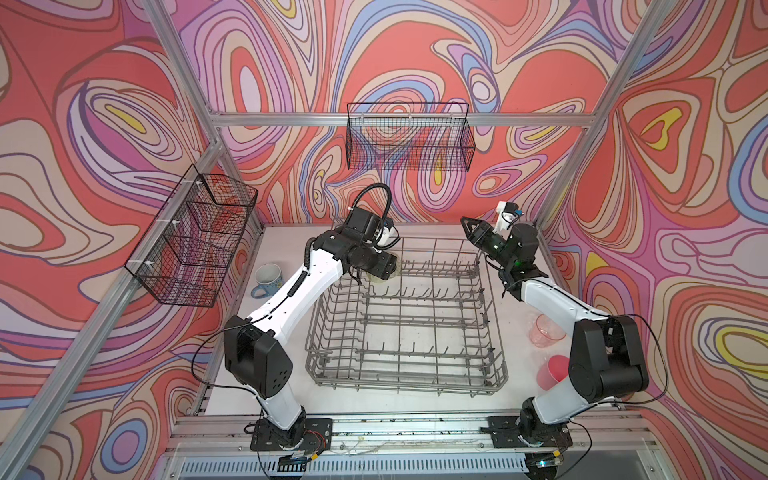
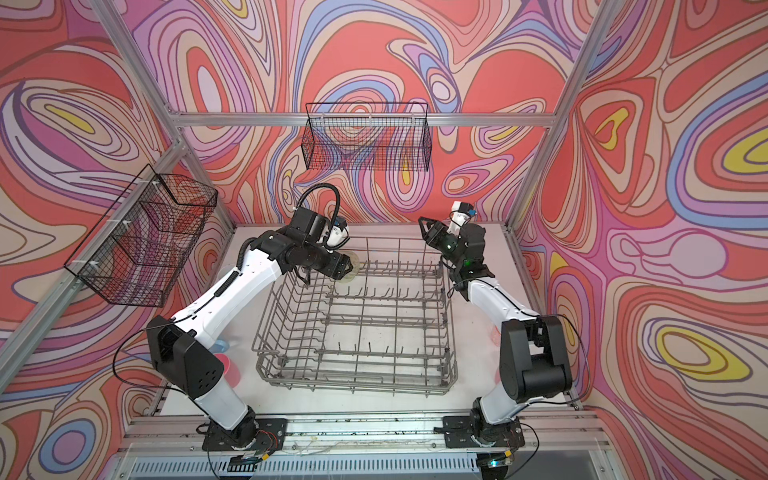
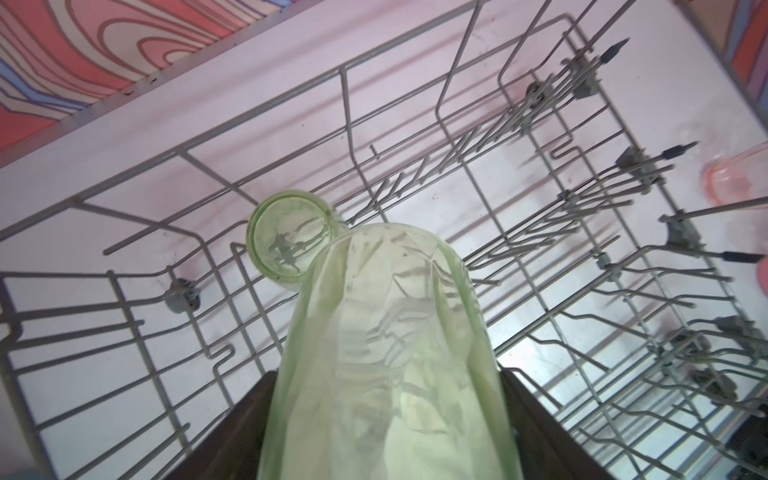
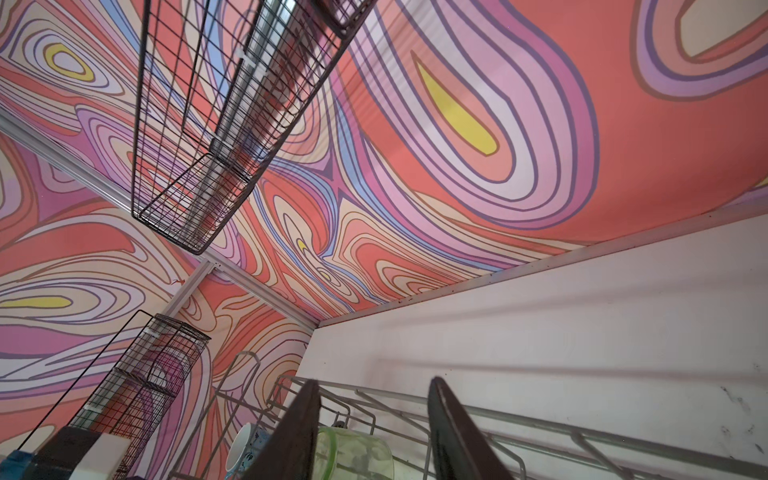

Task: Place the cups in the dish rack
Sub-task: 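Open the right gripper and pull it back from the glass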

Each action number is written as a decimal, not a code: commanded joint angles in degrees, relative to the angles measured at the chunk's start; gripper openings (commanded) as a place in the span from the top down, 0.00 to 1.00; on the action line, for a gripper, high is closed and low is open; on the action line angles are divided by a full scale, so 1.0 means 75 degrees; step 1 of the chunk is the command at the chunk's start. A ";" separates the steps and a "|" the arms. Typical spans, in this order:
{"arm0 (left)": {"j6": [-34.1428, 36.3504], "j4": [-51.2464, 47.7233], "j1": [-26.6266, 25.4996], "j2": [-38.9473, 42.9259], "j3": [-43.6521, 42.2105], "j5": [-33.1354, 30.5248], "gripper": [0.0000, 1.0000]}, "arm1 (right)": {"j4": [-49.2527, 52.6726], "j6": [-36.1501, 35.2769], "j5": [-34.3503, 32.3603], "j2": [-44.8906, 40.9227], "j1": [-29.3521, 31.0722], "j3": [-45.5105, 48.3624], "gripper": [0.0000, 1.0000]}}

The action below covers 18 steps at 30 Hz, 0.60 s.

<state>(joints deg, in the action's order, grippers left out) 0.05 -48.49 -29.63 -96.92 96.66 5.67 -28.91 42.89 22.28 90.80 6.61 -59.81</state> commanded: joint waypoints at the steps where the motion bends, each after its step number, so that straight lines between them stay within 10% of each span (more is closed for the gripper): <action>1: 0.0304 -0.0721 -0.0139 0.0084 0.0202 -0.0861 0.30 | -0.0168 0.0062 -0.0030 -0.0041 -0.0056 0.0100 0.56; 18: 0.0555 -0.1046 -0.0374 -0.0526 0.0041 -0.1506 0.29 | -0.0353 0.0094 0.0146 0.0048 -0.0066 0.0132 0.56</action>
<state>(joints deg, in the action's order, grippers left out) 3.01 -55.13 -32.27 -99.90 96.66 -4.78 -30.44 43.79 22.72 90.80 6.39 -59.66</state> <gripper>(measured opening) 0.768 0.442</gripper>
